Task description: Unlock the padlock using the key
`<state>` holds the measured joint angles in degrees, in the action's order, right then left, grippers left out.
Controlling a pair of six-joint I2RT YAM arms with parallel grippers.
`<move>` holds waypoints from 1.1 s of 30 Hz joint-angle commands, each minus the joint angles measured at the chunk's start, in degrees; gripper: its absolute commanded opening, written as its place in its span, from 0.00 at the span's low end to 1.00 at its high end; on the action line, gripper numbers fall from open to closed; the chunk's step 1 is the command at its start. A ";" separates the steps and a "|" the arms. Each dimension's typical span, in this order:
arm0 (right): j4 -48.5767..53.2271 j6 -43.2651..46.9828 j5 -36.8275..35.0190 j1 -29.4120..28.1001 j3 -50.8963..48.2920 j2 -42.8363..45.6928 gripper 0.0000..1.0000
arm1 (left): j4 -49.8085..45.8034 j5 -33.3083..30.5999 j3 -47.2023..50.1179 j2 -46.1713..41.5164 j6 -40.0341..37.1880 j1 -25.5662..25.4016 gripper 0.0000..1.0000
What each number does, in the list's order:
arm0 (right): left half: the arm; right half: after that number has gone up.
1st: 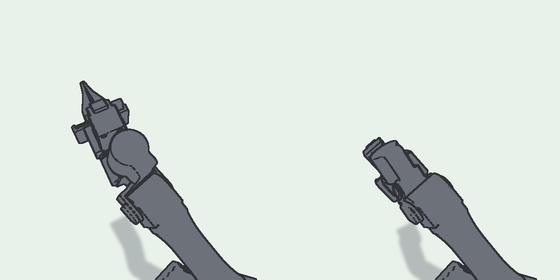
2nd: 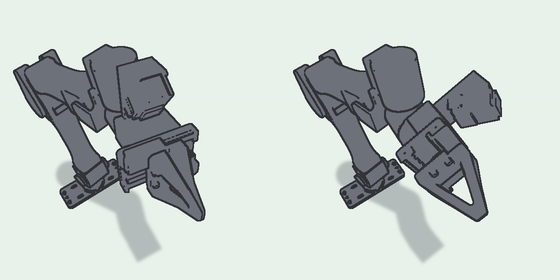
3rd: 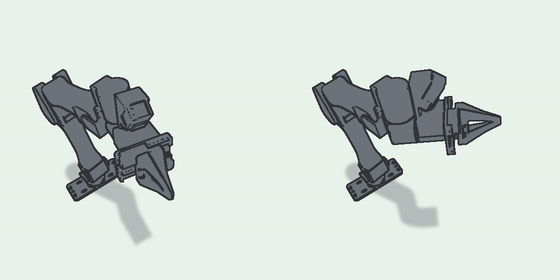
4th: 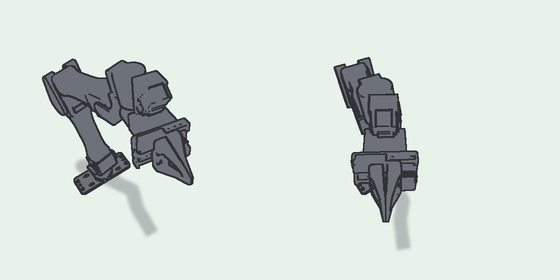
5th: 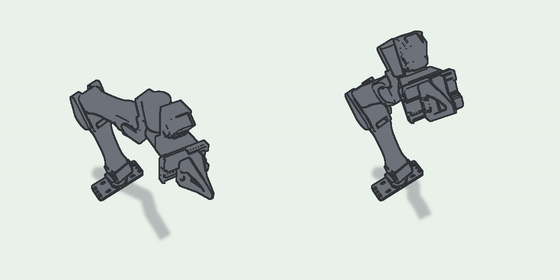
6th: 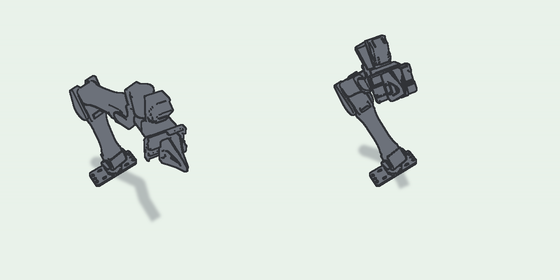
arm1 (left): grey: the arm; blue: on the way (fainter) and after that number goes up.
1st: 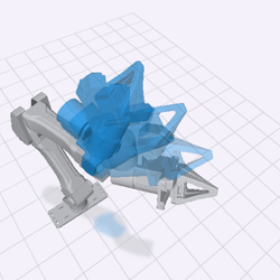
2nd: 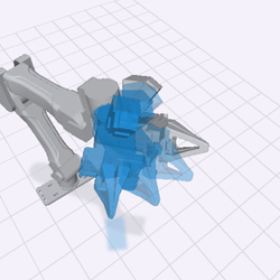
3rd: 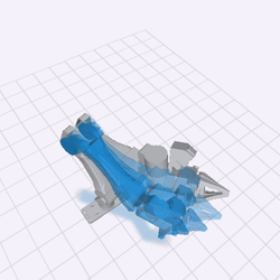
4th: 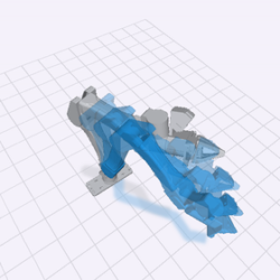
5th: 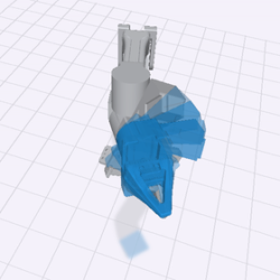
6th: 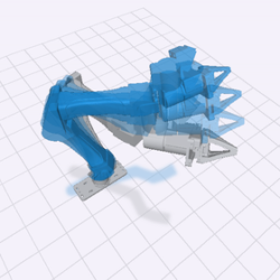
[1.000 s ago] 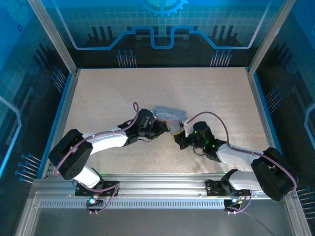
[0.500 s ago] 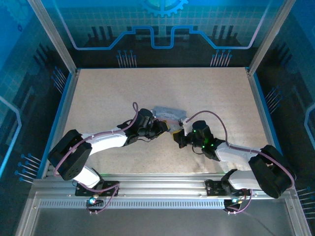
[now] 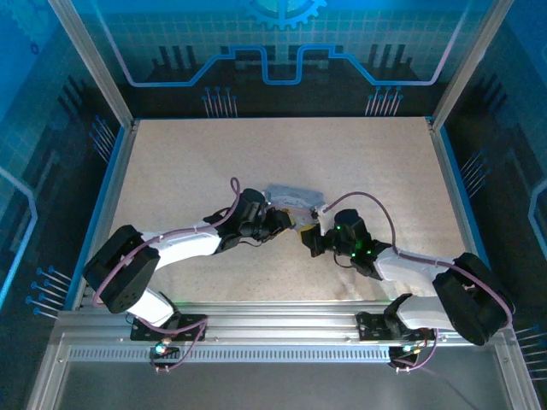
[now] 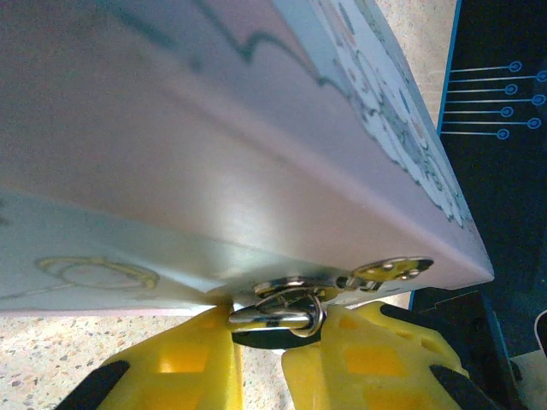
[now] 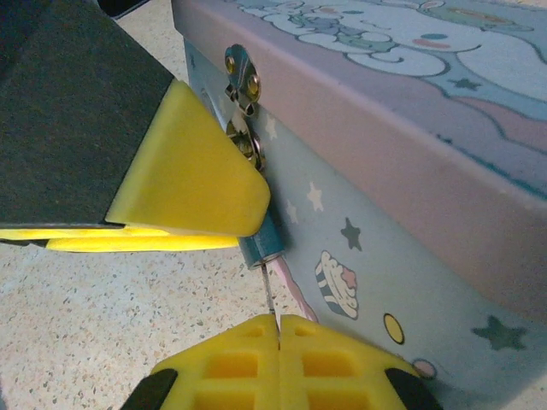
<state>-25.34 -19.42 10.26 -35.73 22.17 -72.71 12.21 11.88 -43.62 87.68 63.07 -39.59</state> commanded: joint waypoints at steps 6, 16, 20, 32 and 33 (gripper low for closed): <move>-1.03 0.52 -0.59 -0.81 1.05 0.77 0.04 | 1.88 1.22 -0.68 -1.77 -0.32 0.18 0.22; -1.45 0.61 -0.78 -0.79 0.94 1.42 0.04 | 1.72 1.25 -0.68 -1.72 -0.26 0.24 0.22; -1.32 0.70 -0.86 -0.79 0.96 1.63 0.04 | 1.86 1.23 -0.62 -1.68 -0.17 0.23 0.22; -3.32 0.61 -0.16 -0.83 2.00 -0.70 0.04 | 2.56 2.13 -0.86 -1.41 0.14 0.20 0.22; -3.64 0.61 -0.03 -0.93 2.23 -1.16 0.04 | 2.48 2.17 -0.94 -1.45 0.18 0.22 0.22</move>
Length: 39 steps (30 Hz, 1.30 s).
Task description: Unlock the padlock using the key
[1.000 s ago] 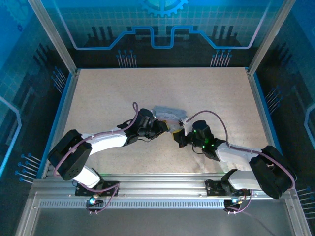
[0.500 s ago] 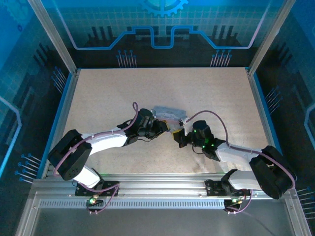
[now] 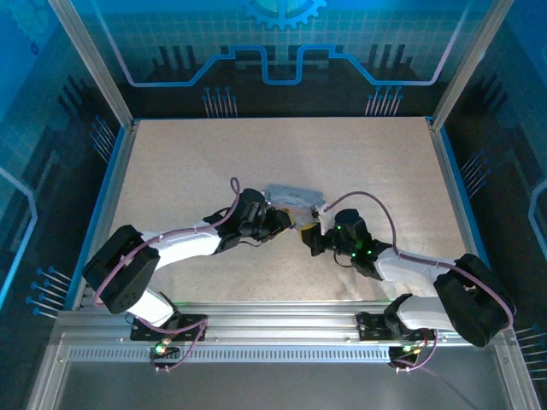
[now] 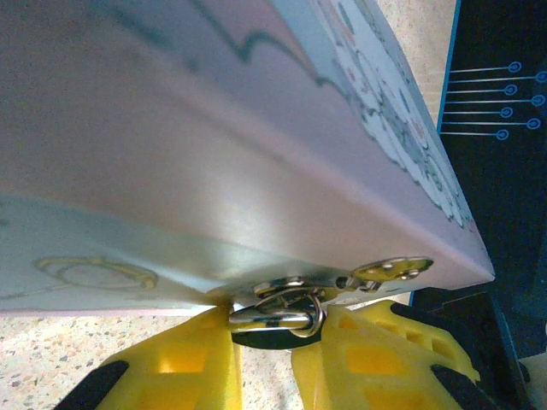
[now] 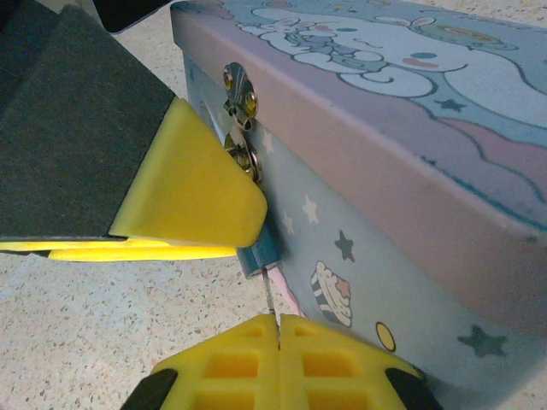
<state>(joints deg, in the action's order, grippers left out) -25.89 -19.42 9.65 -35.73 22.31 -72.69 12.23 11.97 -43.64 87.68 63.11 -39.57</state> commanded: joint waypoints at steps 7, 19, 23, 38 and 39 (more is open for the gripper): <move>-3.06 3.15 -0.12 -1.98 4.30 -3.93 0.04 | 1.71 2.30 -1.01 -2.04 -0.06 0.17 0.22; -5.83 4.56 0.17 -1.79 7.64 -7.18 0.04 | 0.91 3.04 -0.98 -2.40 0.12 0.12 0.22; -6.45 4.91 1.06 -1.74 8.45 -8.38 0.04 | 0.78 3.33 -0.99 -2.63 0.38 0.24 0.22; -7.49 4.69 5.56 1.48 8.19 -9.42 0.04 | -0.41 5.04 -1.86 -2.35 0.61 0.22 0.22; -8.46 3.62 7.38 2.00 8.11 -9.49 0.04 | -0.52 4.88 -1.82 -2.41 0.45 0.15 0.22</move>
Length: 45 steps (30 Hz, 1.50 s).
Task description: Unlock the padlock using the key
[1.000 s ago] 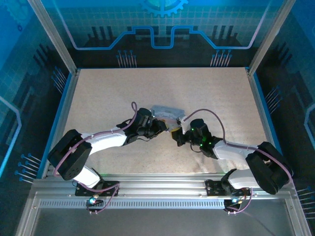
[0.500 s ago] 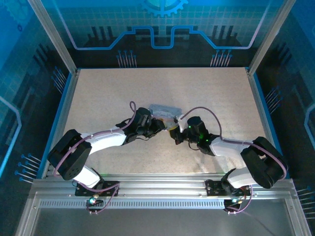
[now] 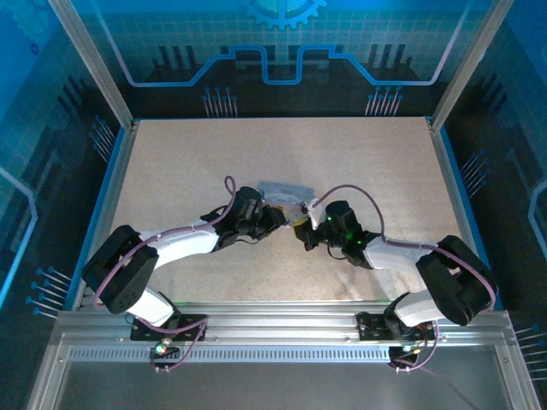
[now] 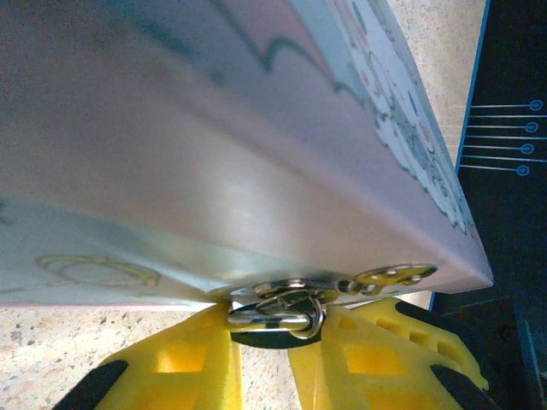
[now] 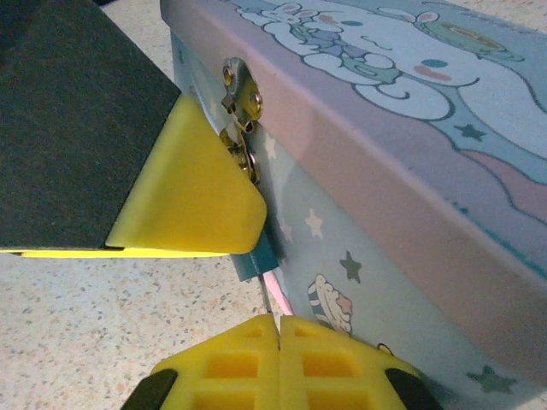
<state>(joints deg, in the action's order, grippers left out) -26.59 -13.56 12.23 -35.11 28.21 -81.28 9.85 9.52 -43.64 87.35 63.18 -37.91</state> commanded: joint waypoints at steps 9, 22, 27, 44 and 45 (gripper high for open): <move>-8.34 -4.90 11.52 3.83 3.17 -3.00 0.04 | 2.44 7.48 -1.52 -1.70 0.63 -1.40 0.22; -8.75 -6.55 15.74 4.26 5.94 -4.68 0.04 | 2.33 7.45 -1.46 -1.26 -0.38 -1.42 0.22; -7.62 -7.04 17.12 5.08 6.34 -4.73 0.03 | 3.15 7.51 -1.10 -0.92 -0.77 -1.46 0.22; -7.33 -7.33 18.51 6.40 3.91 -3.45 0.03 | 5.51 9.27 -0.13 0.01 -2.29 -0.44 0.22; -7.25 -7.44 19.06 6.37 4.20 -3.61 0.03 | 5.49 9.29 -0.07 0.10 -2.57 -0.44 0.22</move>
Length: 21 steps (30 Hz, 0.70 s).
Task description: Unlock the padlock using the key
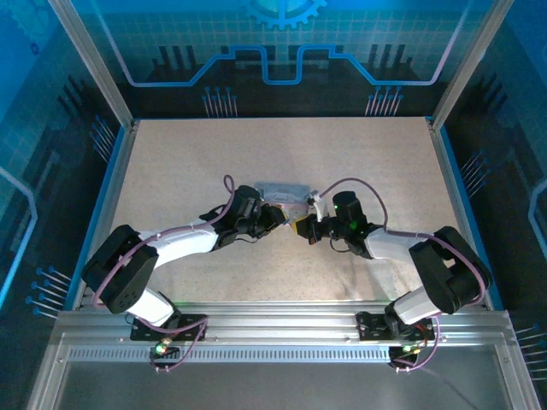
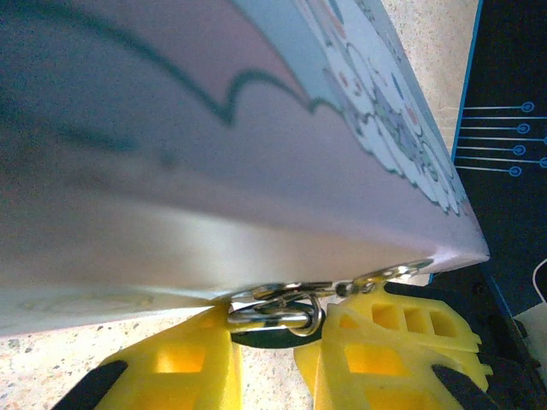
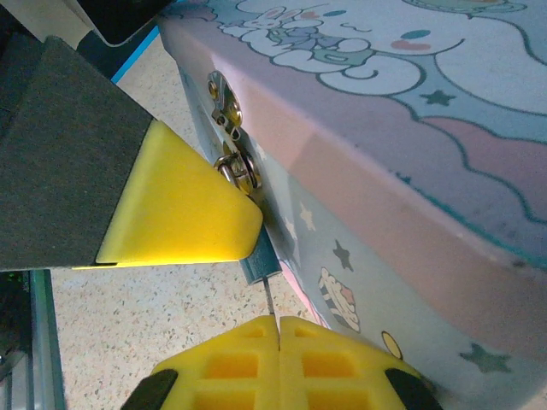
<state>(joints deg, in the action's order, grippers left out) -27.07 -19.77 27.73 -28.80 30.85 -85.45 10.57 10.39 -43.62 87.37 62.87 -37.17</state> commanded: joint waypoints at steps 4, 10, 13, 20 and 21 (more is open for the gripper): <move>-5.98 -1.06 3.43 -0.03 2.62 -0.07 0.03 | 5.00 8.70 -0.21 0.68 -2.58 -1.23 0.22; -4.42 0.42 2.02 -1.06 4.38 -0.57 0.02 | 5.77 9.80 -0.59 1.46 -2.51 -1.21 0.22; -5.13 -0.08 1.97 -1.19 4.83 -1.14 0.02 | 5.86 10.17 -0.77 1.68 -2.63 -1.21 0.22; -4.45 -0.73 3.41 -1.17 5.60 -1.41 0.02 | 6.19 9.57 -0.09 0.87 -2.46 -1.13 0.22; -4.06 -0.59 3.10 -1.17 5.42 -1.27 0.02 | 6.81 9.63 0.07 0.80 -2.04 -1.05 0.22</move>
<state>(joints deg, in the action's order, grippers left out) -25.56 -19.97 27.64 -28.82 32.58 -86.80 11.84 11.40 -43.62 88.36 61.56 -36.29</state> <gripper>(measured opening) 0.051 0.224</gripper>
